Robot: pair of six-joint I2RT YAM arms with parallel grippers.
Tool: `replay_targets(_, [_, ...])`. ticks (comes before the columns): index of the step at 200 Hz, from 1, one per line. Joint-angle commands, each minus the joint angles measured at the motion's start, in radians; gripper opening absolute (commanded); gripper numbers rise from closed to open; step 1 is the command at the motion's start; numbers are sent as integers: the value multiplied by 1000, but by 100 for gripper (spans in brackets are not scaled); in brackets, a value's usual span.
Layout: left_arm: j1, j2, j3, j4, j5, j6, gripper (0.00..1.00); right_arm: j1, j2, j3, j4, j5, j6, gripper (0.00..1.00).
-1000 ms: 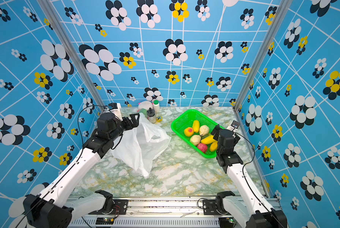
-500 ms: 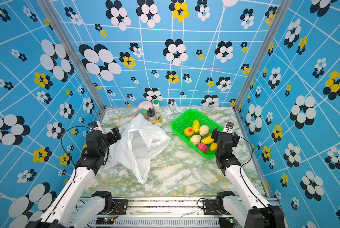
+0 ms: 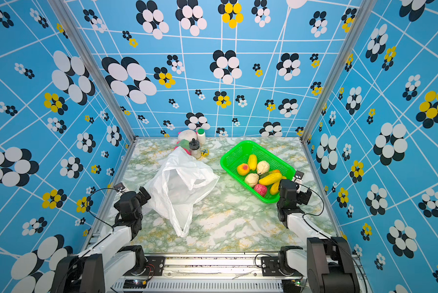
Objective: Untie the knot of the plastic bag and take out the fruit
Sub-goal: Reset both arms
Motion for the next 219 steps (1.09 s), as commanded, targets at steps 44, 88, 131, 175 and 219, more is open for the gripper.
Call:
replay_targets(44, [-39, 350, 9, 616, 101, 137, 99, -14, 291, 46, 314, -372, -52, 98])
replay_targets(88, [-155, 499, 154, 529, 221, 343, 99, 1, 336, 42, 376, -398, -87, 99])
replay_targets(131, [-133, 473, 159, 464, 206, 295, 99, 3, 336, 44, 373, -396, -88, 99])
replay_targets(175, [-134, 469, 162, 450, 207, 293, 99, 4, 336, 45, 370, -399, -91, 99])
replay_targets(219, [-134, 469, 162, 454, 206, 294, 99, 5, 338, 60, 347, -475, -120, 99])
